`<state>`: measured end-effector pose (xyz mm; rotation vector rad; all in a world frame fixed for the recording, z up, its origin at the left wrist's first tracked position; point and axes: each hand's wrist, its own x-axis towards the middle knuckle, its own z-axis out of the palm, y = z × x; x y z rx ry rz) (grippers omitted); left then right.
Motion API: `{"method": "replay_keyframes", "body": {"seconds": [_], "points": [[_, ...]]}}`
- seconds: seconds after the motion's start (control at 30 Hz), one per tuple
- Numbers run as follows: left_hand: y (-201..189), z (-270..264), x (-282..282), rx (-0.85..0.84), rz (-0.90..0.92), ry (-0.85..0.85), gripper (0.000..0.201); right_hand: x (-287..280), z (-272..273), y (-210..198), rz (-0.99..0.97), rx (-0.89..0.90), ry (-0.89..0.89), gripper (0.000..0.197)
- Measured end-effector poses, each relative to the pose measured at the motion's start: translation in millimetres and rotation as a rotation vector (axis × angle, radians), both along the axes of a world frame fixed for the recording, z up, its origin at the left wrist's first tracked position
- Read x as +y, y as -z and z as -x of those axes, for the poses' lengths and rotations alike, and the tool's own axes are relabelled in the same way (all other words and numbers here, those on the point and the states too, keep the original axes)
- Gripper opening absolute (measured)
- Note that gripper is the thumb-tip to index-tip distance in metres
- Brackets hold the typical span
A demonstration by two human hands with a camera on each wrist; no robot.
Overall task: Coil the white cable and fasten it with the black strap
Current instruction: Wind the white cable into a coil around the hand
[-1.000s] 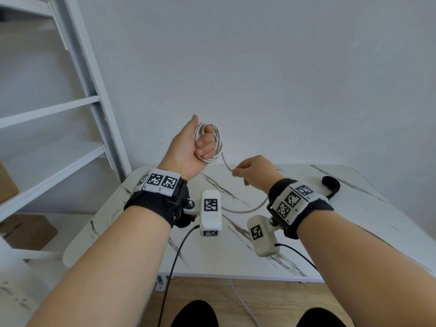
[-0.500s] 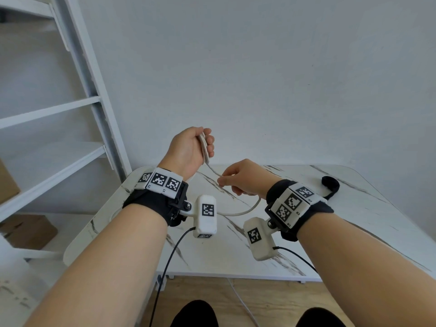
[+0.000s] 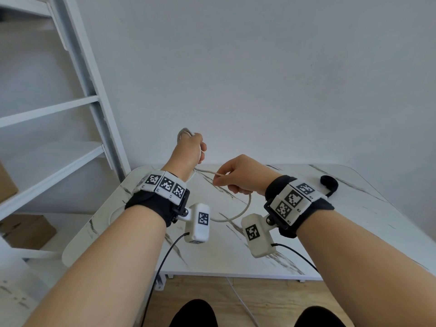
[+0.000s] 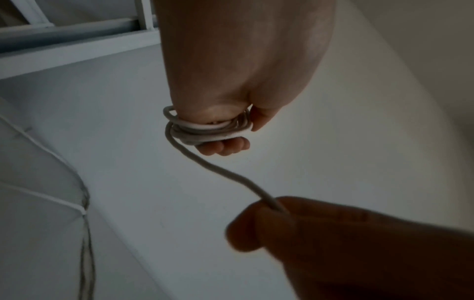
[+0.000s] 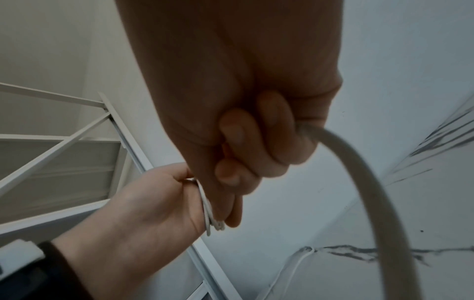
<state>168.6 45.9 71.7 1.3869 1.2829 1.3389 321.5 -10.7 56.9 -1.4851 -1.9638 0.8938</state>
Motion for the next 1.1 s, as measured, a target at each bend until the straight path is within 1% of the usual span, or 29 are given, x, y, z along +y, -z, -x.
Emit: {"method": "replay_keyframes", "body": {"seconds": [0.1, 0.17, 0.27, 0.37, 0.43, 0.57, 0.63, 0.77, 0.87, 1.0, 1.1], "points": [[6, 2, 0, 0.205, -0.063, -0.073, 0.023, 0, -2, -3, -0.007, 0.050, -0.003, 0.017], [9, 5, 0, 0.309, -0.083, -0.094, 0.026, 0, -4, -5, -0.021, 0.078, 0.001, 0.016], [11, 6, 0, 0.381, -0.078, -0.077, 0.025, 2, -5, -7, -0.053, 0.119, 0.023, 0.015], [13, 7, 0, 0.538, -0.081, -0.069, 0.021, 4, -7, -9, -0.084, 0.156, 0.064, 0.014], [15, 10, 1, 0.606, -0.080, -0.057, 0.015, 6, -10, -11, -0.098, 0.202, 0.089, 0.013], [15, 15, 0, 0.595, -0.003, 0.040, 0.009, 10, -18, -13, -0.149, 0.286, 0.158, 0.009], [14, 13, -2, 0.559, 0.044, 0.093, 0.016, 12, -22, -14, -0.208, 0.337, 0.200, 0.008], [16, 8, -7, 0.408, 0.172, 0.214, 0.028, 16, -31, -16, -0.334, 0.504, 0.300, 0.012], [21, 9, -8, 0.395, 0.194, 0.292, 0.034, 21, -38, -16, -0.345, 0.616, 0.354, 0.015], [20, 10, -10, 0.330, 0.231, 0.358, 0.029, 25, -46, -10, -0.342, 0.628, 0.385, 0.012], [18, 9, -12, 0.263, 0.244, 0.443, 0.033, 28, -47, -4, -0.367, 0.602, 0.419, 0.011]]}}
